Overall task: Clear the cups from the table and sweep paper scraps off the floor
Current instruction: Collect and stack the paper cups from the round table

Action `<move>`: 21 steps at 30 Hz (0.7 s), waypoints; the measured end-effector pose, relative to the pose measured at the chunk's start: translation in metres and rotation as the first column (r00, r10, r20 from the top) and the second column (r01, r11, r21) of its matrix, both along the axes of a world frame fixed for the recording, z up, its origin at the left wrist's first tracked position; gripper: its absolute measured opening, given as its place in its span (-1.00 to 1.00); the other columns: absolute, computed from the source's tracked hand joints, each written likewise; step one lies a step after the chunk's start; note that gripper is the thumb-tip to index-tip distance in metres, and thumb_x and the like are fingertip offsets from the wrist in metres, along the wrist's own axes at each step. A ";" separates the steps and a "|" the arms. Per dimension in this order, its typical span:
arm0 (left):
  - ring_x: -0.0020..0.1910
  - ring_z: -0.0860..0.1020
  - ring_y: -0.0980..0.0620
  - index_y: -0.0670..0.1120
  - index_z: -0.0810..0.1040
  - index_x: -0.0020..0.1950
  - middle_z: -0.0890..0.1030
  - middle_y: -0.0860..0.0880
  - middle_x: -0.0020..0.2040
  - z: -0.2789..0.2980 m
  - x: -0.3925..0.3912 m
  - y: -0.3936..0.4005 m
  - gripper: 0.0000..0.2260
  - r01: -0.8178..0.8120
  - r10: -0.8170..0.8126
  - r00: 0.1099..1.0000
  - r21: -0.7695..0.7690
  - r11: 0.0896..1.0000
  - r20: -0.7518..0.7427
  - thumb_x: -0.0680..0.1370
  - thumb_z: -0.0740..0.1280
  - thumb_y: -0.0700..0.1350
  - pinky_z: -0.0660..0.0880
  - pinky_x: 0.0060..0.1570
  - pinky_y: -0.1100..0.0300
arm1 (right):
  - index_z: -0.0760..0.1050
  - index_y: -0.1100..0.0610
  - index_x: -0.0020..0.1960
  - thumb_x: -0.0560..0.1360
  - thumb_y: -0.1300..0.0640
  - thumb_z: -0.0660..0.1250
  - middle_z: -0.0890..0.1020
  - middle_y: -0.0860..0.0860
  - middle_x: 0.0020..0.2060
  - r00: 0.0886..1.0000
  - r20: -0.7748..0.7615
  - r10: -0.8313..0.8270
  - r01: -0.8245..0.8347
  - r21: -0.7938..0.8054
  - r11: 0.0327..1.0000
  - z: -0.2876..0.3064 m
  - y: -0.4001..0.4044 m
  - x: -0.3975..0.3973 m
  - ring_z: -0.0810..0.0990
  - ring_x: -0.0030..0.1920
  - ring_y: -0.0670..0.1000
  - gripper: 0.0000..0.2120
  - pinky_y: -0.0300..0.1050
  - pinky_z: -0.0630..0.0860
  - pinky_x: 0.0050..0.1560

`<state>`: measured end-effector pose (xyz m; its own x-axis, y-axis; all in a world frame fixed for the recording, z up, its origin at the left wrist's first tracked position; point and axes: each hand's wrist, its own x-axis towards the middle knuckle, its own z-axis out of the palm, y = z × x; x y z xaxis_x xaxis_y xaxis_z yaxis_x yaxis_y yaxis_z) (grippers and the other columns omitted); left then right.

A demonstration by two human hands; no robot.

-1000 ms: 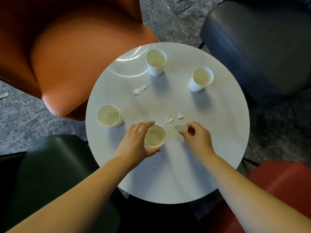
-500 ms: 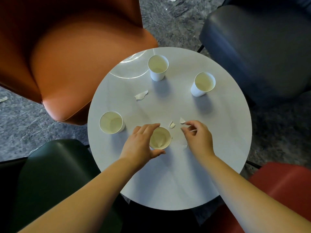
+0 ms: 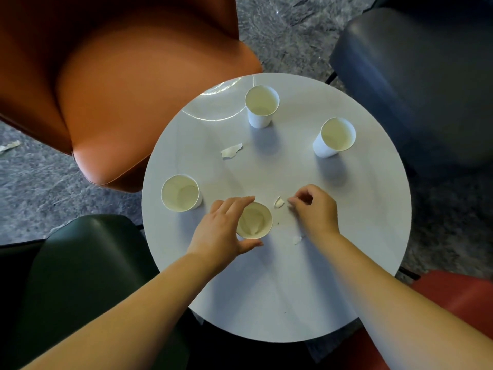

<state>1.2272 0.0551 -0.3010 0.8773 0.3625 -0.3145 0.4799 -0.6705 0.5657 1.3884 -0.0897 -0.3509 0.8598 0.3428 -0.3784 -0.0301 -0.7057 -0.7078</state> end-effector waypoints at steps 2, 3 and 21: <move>0.33 0.33 0.05 0.10 0.28 0.50 0.42 0.10 0.39 0.001 0.000 0.001 -0.20 -0.003 0.003 1.000 0.003 1.000 -0.006 0.34 0.52 0.22 0.31 0.25 0.22 | 0.54 0.04 -0.11 0.40 0.17 0.48 0.54 -0.05 -0.28 0.996 -0.080 0.048 -0.043 0.063 0.997 0.004 0.002 -0.003 0.50 -0.27 -0.10 -0.86 -0.41 0.41 -0.28; 0.33 0.33 0.04 0.10 0.28 0.50 0.43 0.10 0.39 0.000 0.000 0.002 -0.20 -0.005 0.005 1.000 0.004 1.000 -0.007 0.34 0.52 0.21 0.31 0.25 0.23 | 0.55 0.03 -0.05 0.39 0.16 0.49 0.53 -0.06 -0.28 0.990 -0.097 0.103 -0.098 0.056 0.994 0.004 0.005 -0.004 0.50 -0.27 -0.12 -0.82 -0.39 0.42 -0.24; 0.32 0.34 0.05 0.11 0.28 0.50 0.42 0.11 0.39 -0.002 0.003 0.004 -0.20 -0.012 0.012 1.000 -0.008 1.000 -0.015 0.34 0.53 0.22 0.32 0.24 0.22 | 0.57 0.12 -0.20 0.40 0.13 0.50 0.61 -0.06 -0.30 0.994 -0.109 0.031 -0.020 0.105 0.994 0.028 0.009 -0.010 0.52 -0.29 -0.13 -0.88 -0.43 0.39 -0.32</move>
